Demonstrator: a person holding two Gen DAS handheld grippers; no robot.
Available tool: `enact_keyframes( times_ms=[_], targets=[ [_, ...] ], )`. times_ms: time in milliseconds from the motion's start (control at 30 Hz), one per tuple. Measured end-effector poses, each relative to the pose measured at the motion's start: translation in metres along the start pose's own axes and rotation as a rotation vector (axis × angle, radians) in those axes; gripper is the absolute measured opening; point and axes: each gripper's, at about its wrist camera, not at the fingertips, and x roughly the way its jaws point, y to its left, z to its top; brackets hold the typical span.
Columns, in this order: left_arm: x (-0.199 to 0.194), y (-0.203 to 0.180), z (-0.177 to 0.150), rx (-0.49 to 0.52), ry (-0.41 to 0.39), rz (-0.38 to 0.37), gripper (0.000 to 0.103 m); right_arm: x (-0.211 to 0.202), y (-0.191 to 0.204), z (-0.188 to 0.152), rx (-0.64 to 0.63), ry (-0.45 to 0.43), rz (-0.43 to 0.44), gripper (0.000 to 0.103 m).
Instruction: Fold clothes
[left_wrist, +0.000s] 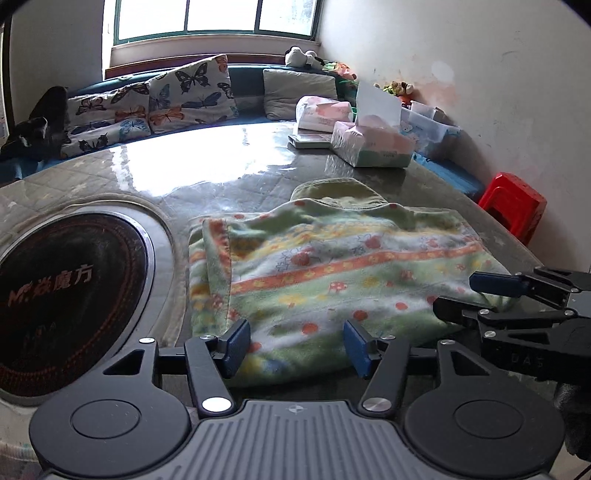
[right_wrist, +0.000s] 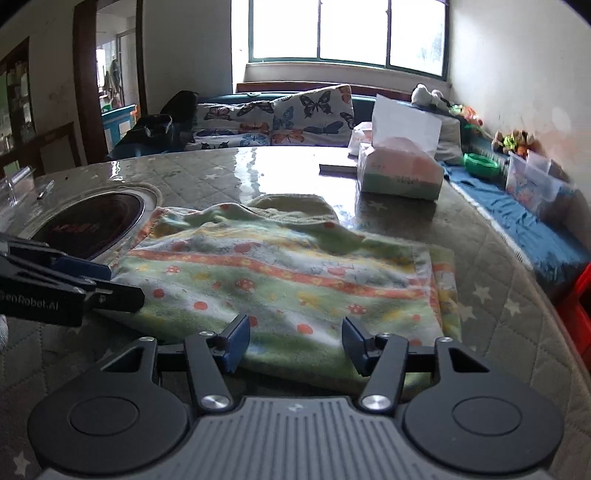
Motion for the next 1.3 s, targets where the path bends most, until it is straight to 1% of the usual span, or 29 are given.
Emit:
enact_keyframes(
  times_ms=[67,133,200,267,300,333,367,433,500,567,633,667,967,1167,1300],
  targets=[
    [-0.001,-0.001,0.001,-0.003,-0.001,0.002,0.061,-0.003,-0.002,0.000,0.016,-0.007,-0.005,0.057],
    [-0.004,0.000,0.002,-0.012,-0.001,-0.002,0.064,-0.007,-0.003,-0.001,0.031,-0.015,-0.009,0.060],
    [-0.007,0.000,0.003,-0.022,-0.004,-0.006,0.069,-0.010,-0.004,-0.001,0.040,-0.023,-0.018,0.072],
    [-0.011,0.000,0.004,-0.023,-0.009,-0.009,0.072,-0.013,-0.004,-0.002,0.044,-0.028,-0.023,0.073],
    [-0.013,-0.001,0.004,-0.021,-0.012,-0.012,0.074,-0.014,-0.004,-0.003,0.046,-0.027,-0.025,0.077],
    [-0.014,-0.002,0.003,-0.019,-0.014,-0.013,0.079,-0.015,-0.003,-0.003,0.048,-0.026,-0.028,0.081],
    [-0.016,-0.003,0.003,-0.017,-0.014,-0.013,0.084,-0.016,-0.002,-0.003,0.048,-0.028,-0.031,0.088],
    [-0.019,-0.006,0.001,-0.009,-0.017,-0.016,0.088,-0.019,0.000,-0.004,0.048,-0.034,-0.035,0.089],
    [-0.022,-0.009,0.000,-0.003,-0.021,-0.020,0.093,-0.023,0.001,-0.005,0.050,-0.039,-0.040,0.094],
    [-0.025,-0.011,-0.001,-0.001,-0.025,-0.018,0.099,-0.026,0.002,-0.006,0.053,-0.046,-0.045,0.095],
    [-0.028,-0.012,-0.003,0.002,-0.029,-0.020,0.102,-0.030,0.001,-0.006,0.061,-0.054,-0.053,0.098],
    [-0.029,-0.013,-0.003,0.004,-0.030,-0.020,0.103,-0.031,0.002,-0.007,0.064,-0.058,-0.058,0.102],
    [-0.038,-0.010,-0.011,-0.015,-0.010,-0.015,0.103,-0.042,0.005,-0.013,0.084,-0.069,-0.098,0.103],
    [-0.046,-0.012,-0.016,-0.006,-0.009,-0.010,0.103,-0.051,0.011,-0.017,0.092,-0.090,-0.125,0.103],
    [-0.051,-0.013,-0.018,0.000,-0.012,-0.010,0.103,-0.058,0.014,-0.019,0.104,-0.105,-0.126,0.103]
  ],
)
